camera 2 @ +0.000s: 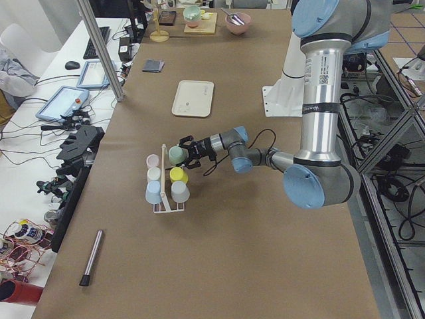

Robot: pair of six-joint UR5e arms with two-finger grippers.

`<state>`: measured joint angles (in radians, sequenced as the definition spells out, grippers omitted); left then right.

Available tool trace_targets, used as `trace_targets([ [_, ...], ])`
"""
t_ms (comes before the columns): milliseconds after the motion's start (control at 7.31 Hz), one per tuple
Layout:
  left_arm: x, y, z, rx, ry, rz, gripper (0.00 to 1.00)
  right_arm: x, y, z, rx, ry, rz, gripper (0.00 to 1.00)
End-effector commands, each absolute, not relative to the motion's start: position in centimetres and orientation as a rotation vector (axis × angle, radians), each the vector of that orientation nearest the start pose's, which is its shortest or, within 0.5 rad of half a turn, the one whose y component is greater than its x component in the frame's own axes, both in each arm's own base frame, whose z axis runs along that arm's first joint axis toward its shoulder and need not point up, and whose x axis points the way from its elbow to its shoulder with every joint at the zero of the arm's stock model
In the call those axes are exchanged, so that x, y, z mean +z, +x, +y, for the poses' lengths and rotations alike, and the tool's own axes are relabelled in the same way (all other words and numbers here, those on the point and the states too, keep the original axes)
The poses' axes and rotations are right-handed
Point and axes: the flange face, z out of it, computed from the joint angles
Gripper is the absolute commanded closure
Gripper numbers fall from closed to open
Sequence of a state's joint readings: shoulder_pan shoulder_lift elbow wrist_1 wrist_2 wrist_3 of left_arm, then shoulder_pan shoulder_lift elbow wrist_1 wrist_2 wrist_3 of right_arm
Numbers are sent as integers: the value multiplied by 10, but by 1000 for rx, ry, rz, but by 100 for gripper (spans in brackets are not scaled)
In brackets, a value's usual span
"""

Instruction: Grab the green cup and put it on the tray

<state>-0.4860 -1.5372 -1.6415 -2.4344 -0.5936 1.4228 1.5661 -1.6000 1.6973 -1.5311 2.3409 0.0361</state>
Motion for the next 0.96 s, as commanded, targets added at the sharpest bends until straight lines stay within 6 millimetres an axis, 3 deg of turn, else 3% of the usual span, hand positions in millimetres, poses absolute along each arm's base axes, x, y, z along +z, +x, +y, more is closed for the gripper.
trace_targets([
  [0, 529, 305, -406, 1719, 760, -1195, 20, 636, 70, -464, 17, 65, -766, 0],
  [274, 526, 300, -403, 1717, 763, -1197, 20, 617, 69, -474, 77, 65, -780, 0],
  [411, 512, 297, -404, 1739, 759, -1226, 20, 601, 68, -485, 130, 64, -784, 0],
  [821, 502, 292, -406, 1725, 766, -1231, 21, 611, 64, -480, 151, 41, -781, 0],
])
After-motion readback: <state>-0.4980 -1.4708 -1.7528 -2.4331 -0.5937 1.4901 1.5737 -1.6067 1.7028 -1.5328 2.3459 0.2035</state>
